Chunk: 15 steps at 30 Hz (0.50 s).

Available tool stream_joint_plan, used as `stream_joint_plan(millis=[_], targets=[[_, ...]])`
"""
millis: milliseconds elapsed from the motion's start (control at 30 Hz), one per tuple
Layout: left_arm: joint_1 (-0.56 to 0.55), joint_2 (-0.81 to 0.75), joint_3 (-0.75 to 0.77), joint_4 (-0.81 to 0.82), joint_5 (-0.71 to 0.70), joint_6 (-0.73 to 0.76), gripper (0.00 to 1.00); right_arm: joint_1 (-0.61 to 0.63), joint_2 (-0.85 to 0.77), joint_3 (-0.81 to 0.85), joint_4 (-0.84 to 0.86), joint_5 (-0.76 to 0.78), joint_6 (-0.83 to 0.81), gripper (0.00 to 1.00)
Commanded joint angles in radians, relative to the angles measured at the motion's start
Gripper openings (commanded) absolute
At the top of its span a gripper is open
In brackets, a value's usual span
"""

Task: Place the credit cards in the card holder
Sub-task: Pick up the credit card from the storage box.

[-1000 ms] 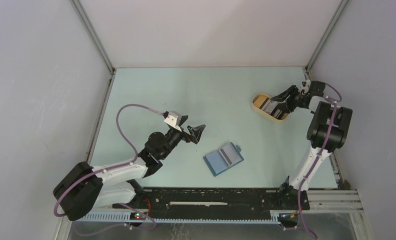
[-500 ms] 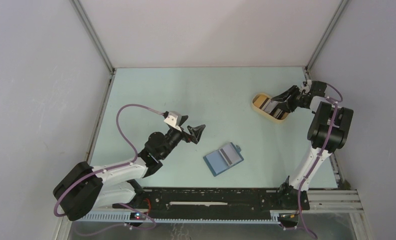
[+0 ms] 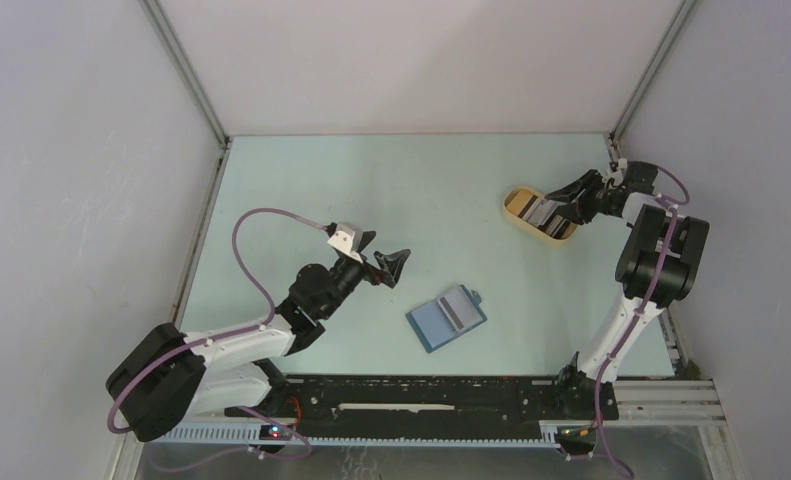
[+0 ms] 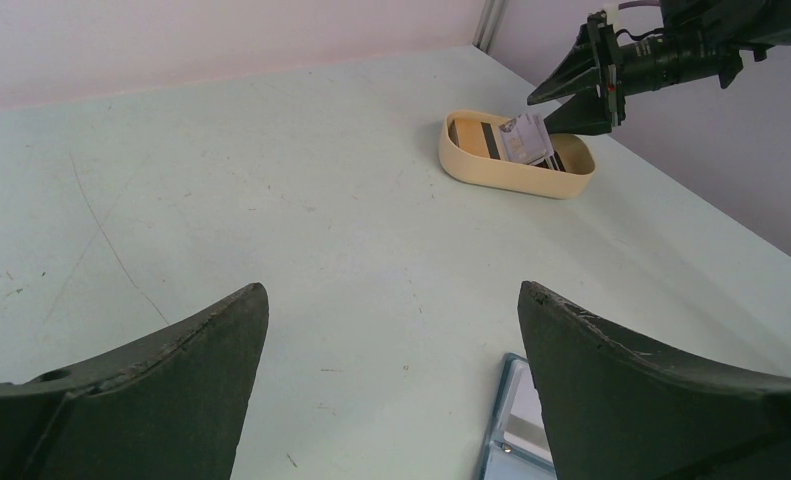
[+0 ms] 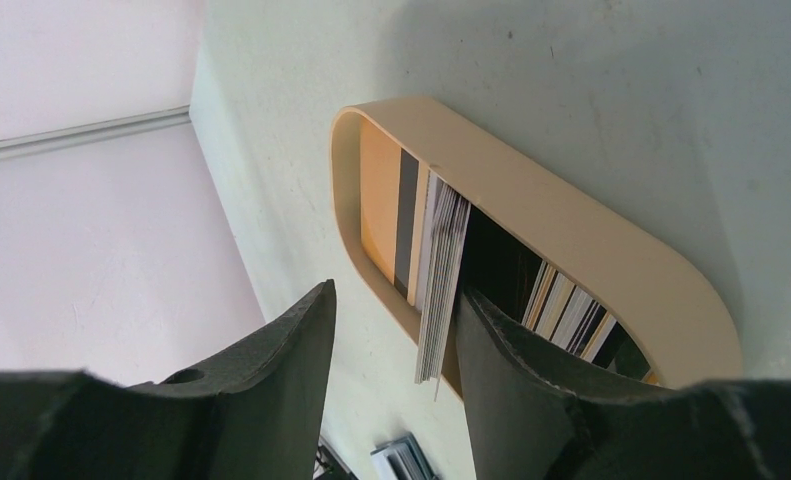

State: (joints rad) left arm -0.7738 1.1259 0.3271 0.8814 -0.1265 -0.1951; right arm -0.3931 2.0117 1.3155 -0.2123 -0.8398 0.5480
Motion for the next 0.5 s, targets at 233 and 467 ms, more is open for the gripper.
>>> stream_joint_plan(millis=[233,467], targets=[[0.002,0.0,0.005,0.042,0.007,-0.009,1.0,0.001,-0.029,-0.004,-0.015,0.024,-0.028,0.5],[0.001,0.001,0.006,0.042,0.007,-0.009,1.0,-0.003,-0.023,-0.004,-0.025,0.018,-0.035,0.47]])
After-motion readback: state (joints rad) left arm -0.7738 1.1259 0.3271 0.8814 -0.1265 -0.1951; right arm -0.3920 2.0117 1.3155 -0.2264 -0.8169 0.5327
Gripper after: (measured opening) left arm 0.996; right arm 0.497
